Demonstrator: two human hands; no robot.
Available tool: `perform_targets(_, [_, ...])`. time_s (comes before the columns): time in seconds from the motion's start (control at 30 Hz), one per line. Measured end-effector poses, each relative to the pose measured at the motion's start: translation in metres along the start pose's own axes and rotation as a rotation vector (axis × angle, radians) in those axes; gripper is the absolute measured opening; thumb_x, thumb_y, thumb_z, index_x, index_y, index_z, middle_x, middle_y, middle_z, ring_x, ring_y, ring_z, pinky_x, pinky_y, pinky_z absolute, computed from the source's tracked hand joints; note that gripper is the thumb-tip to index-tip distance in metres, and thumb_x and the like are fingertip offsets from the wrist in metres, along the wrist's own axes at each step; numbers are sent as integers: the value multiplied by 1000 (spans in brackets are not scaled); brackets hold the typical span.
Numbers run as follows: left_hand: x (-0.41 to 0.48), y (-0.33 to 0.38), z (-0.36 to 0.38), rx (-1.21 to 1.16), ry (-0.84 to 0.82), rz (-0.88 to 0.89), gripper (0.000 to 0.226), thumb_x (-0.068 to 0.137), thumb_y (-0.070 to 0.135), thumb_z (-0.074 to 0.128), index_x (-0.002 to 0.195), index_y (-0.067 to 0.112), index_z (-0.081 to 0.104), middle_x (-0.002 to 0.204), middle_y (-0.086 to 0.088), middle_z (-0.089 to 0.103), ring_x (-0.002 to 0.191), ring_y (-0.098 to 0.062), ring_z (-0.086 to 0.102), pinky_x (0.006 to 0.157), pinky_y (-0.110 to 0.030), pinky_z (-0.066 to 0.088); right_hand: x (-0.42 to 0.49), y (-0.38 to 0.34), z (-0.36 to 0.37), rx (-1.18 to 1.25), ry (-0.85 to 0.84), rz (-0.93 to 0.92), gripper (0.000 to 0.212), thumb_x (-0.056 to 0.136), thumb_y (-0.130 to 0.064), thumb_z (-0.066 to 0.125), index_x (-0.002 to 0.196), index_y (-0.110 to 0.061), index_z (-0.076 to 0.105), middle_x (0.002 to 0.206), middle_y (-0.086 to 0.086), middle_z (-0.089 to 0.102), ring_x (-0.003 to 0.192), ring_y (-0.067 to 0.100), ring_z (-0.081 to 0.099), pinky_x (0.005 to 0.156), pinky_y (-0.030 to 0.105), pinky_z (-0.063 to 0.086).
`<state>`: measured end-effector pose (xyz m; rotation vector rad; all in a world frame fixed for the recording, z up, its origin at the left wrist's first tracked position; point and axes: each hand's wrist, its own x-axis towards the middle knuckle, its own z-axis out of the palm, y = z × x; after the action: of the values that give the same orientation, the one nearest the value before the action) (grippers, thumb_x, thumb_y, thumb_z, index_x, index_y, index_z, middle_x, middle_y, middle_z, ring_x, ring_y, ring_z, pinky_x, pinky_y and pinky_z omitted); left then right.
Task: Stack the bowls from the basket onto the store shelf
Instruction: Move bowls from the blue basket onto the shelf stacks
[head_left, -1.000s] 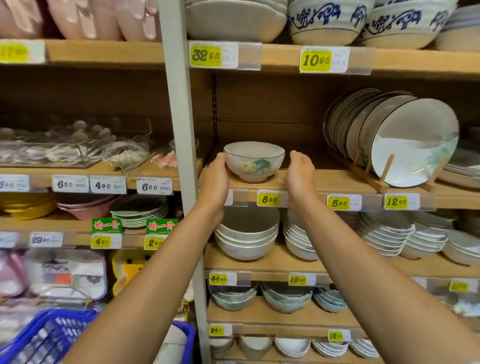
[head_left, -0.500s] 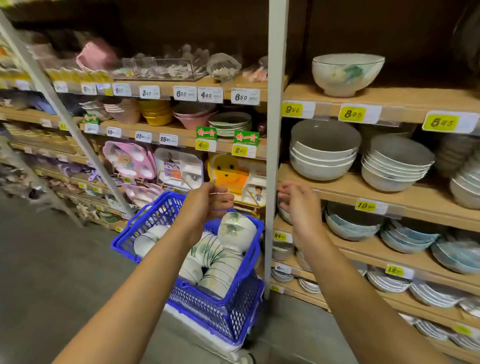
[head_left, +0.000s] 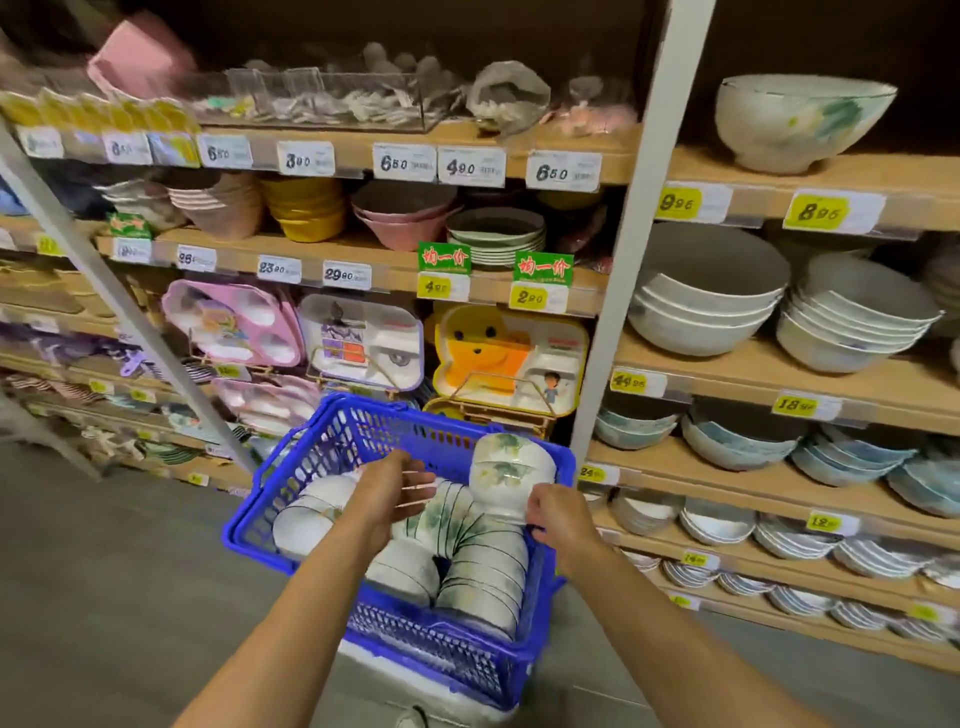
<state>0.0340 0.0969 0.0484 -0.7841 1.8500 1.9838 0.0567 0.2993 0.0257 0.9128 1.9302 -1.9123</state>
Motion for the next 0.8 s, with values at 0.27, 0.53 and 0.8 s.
perform_targets(0.27, [80, 10, -2, 220, -171, -134, 16, 98, 26, 43, 95, 13, 53, 85, -6, 54, 72, -21, 54, 66, -29, 43, 37, 7, 55, 256, 93, 230, 29, 97, -21, 47, 123, -10, 49, 92, 4, 50, 76, 19, 46, 68, 31, 38])
perform_targets(0.53, [132, -12, 40, 236, -356, -344, 52, 94, 49, 50, 136, 19, 45, 130, -4, 40, 122, -25, 41, 87, -43, 44, 87, 14, 64, 178, 195, 224, 65, 94, -40, 54, 145, -6, 33, 143, 10, 45, 110, 23, 53, 93, 38, 43])
perform_targets(0.8, [174, -63, 72, 43, -358, -395, 50, 90, 63, 44, 124, 29, 54, 122, -3, 63, 108, -20, 59, 106, -49, 39, 127, 47, 83, 38, 349, 26, 89, 91, -48, 59, 154, -20, 4, 158, 1, 23, 140, 15, 27, 106, 21, 20])
